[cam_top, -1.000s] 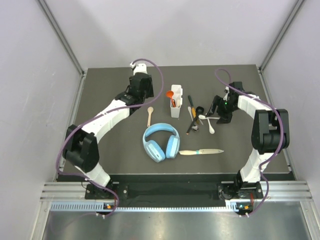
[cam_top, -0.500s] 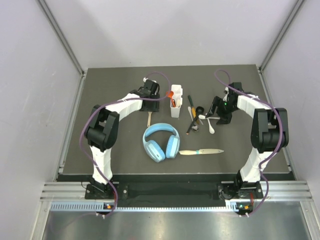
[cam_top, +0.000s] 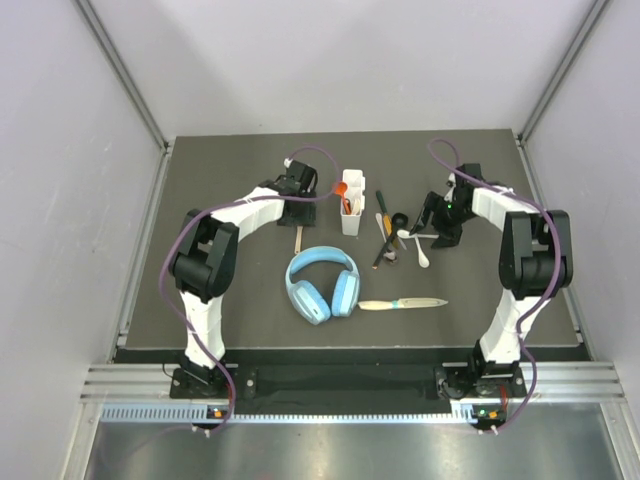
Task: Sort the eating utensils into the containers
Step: Place the spoon in the storage box, then pick up the spoon from the center of the board.
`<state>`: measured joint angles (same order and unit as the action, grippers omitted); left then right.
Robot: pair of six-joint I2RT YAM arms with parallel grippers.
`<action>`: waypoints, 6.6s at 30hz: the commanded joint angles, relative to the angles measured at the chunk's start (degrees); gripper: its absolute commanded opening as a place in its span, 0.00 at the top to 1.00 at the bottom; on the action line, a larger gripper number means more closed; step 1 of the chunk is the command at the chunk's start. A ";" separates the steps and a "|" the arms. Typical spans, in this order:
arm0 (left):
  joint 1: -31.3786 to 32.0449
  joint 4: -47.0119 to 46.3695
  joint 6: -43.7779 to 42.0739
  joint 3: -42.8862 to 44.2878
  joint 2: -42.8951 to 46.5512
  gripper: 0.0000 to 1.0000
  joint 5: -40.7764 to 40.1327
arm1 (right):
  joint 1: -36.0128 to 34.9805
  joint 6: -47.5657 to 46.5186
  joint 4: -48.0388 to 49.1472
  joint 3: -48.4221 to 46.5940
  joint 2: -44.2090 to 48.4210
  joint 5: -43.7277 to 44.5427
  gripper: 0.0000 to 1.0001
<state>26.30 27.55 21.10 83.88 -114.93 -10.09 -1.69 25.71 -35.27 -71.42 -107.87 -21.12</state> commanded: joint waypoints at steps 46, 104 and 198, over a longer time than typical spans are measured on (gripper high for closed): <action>-3.54 1.28 -2.12 4.28 1.47 0.72 6.83 | 0.64 1.44 -0.50 -6.72 -1.64 0.03 0.27; -6.71 -1.62 -1.15 1.29 -5.91 0.62 11.74 | -0.68 1.18 -4.28 -15.07 6.01 0.29 0.28; -5.74 3.04 -0.89 6.30 -14.35 0.59 27.48 | -2.00 4.08 -4.72 -15.86 3.90 0.73 0.28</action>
<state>20.36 26.20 22.13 92.01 -124.40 19.64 -3.27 29.65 -40.32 -85.30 -104.31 -20.32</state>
